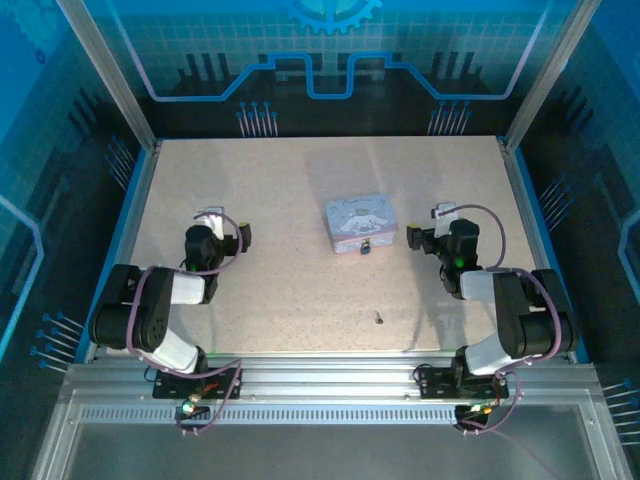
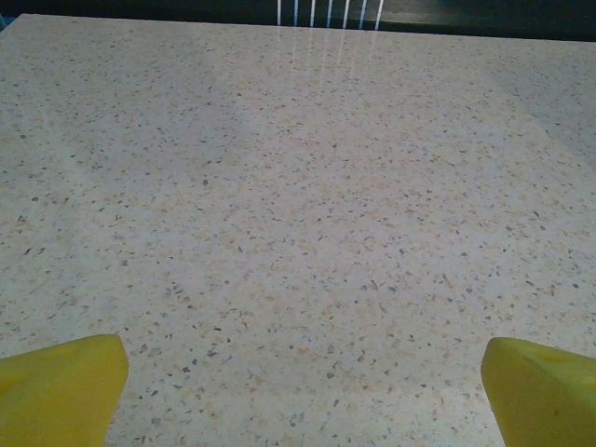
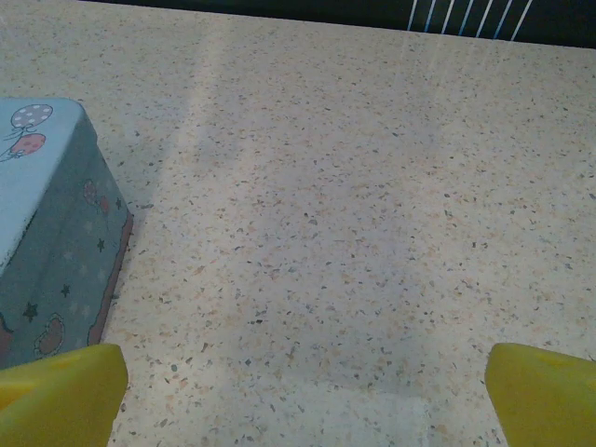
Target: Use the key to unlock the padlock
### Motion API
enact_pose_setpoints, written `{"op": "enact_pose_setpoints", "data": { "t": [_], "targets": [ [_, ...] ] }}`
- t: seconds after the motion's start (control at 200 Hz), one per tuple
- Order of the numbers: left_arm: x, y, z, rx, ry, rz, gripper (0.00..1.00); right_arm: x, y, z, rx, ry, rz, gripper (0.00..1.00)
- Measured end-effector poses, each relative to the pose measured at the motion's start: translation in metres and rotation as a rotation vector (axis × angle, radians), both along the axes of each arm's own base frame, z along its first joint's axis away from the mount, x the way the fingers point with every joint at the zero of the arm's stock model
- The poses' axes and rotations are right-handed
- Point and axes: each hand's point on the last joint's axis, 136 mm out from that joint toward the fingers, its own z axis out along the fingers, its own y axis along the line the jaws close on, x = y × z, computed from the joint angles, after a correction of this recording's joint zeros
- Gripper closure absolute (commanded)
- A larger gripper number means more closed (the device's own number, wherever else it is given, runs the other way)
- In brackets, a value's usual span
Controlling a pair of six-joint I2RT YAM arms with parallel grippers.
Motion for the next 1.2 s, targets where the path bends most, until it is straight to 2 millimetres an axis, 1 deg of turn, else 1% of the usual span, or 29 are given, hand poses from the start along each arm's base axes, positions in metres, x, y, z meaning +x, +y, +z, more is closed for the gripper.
{"op": "enact_pose_setpoints", "data": {
  "t": [0.285, 0.635, 0.705, 0.745, 0.805, 0.865, 0.905, 0.98, 1.055, 1.115, 1.16, 1.2],
  "targets": [
    [0.000, -0.004, 0.000, -0.008, 0.000, -0.020, 0.01, 0.000, 0.000, 0.000, 0.000, 0.000, 0.000, 0.00],
    [0.000, -0.004, 0.000, -0.008, 0.000, -0.020, 0.01, 0.000, 0.000, 0.000, 0.000, 0.000, 0.000, 0.00],
    [0.000, -0.004, 0.001, -0.008, -0.003, -0.020, 0.01, -0.001, 0.000, -0.002, -0.001, 0.020, -0.001, 0.00],
    [-0.001, -0.004, 0.003, -0.008, -0.009, -0.019, 0.01, -0.001, 0.000, 0.001, -0.002, 0.030, -0.002, 0.01],
    [-0.005, -0.002, 0.011, -0.006, -0.028, -0.012, 0.01, -0.001, 0.000, 0.010, -0.002, 0.035, -0.003, 0.01],
    [-0.011, -0.001, 0.026, -0.011, -0.048, -0.001, 0.01, -0.002, 0.002, 0.027, 0.005, 0.028, -0.004, 0.01],
    [-0.015, 0.000, 0.042, -0.027, -0.074, 0.009, 0.01, -0.003, 0.005, 0.039, 0.013, 0.023, 0.000, 0.01],
    [-0.021, 0.000, 0.072, -0.087, -0.108, 0.030, 0.01, -0.009, 0.017, 0.060, 0.019, 0.022, 0.018, 0.01],
    [-0.025, -0.001, 0.102, -0.184, -0.119, 0.052, 0.01, -0.021, 0.039, 0.077, 0.032, 0.043, 0.059, 0.04],
    [-0.027, -0.006, 0.120, -0.266, -0.113, 0.049, 0.01, -0.036, 0.057, 0.087, 0.059, 0.072, 0.094, 0.05],
    [-0.029, -0.012, 0.129, -0.329, -0.099, 0.036, 0.01, -0.048, 0.067, 0.092, 0.083, 0.097, 0.111, 0.07],
    [-0.031, -0.018, 0.132, -0.382, -0.077, 0.022, 0.01, -0.059, 0.074, 0.094, 0.108, 0.127, 0.117, 0.09]
  ]
}}
